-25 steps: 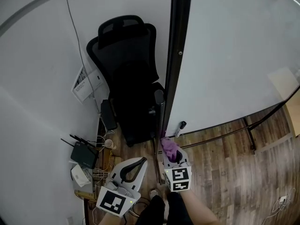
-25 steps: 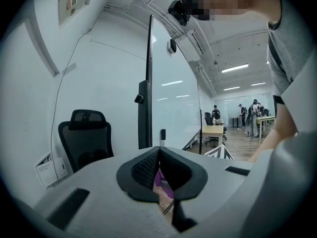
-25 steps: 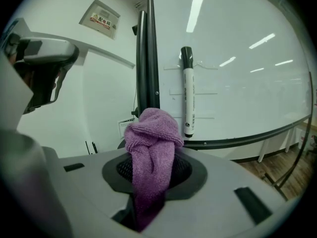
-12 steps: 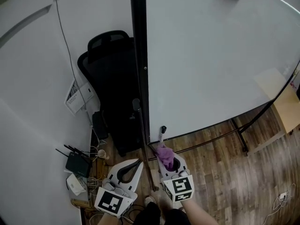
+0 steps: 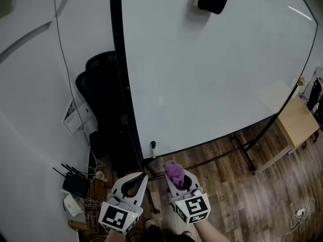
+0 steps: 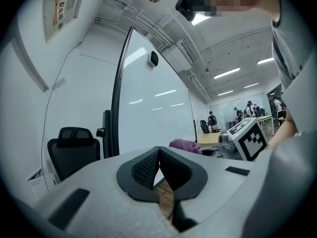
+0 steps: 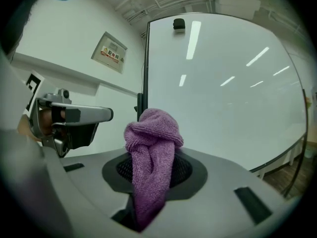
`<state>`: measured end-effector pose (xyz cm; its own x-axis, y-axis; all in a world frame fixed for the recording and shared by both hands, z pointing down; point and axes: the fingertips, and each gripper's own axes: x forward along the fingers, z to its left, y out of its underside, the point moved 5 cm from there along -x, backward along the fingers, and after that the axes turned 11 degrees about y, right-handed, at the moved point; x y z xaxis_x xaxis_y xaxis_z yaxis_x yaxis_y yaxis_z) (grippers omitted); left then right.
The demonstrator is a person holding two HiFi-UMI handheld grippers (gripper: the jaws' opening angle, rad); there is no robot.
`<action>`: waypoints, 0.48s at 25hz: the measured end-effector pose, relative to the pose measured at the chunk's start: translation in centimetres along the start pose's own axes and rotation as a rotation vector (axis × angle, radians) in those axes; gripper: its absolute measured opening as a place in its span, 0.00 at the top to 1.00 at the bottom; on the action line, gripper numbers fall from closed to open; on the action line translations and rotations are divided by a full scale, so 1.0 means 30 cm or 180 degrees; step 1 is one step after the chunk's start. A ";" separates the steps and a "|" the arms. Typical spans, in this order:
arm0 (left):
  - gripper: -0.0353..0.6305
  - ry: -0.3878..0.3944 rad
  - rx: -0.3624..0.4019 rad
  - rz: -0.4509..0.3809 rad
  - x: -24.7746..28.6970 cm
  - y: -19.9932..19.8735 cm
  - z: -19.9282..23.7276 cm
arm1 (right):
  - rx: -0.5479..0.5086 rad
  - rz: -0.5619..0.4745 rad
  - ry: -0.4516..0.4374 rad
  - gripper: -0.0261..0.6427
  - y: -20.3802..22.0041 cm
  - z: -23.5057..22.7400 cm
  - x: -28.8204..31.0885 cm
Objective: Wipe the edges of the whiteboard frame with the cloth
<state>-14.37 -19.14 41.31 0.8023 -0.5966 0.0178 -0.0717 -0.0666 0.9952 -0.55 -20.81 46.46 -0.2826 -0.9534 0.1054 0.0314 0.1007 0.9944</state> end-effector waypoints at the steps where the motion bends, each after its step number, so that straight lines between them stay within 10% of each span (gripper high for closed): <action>1: 0.92 -0.0002 0.0009 -0.0019 0.006 -0.012 -0.017 | 0.0008 -0.0020 0.0003 0.81 -0.016 -0.015 -0.020; 12: 0.92 -0.0098 0.0168 -0.0137 0.023 -0.118 -0.193 | -0.0179 -0.0321 -0.0027 0.80 -0.174 -0.130 -0.260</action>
<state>-10.15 -14.69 38.37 0.7869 -0.6165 -0.0287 -0.0692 -0.1344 0.9885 5.24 -15.00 40.44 -0.2952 -0.9554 0.0050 0.0560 -0.0121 0.9984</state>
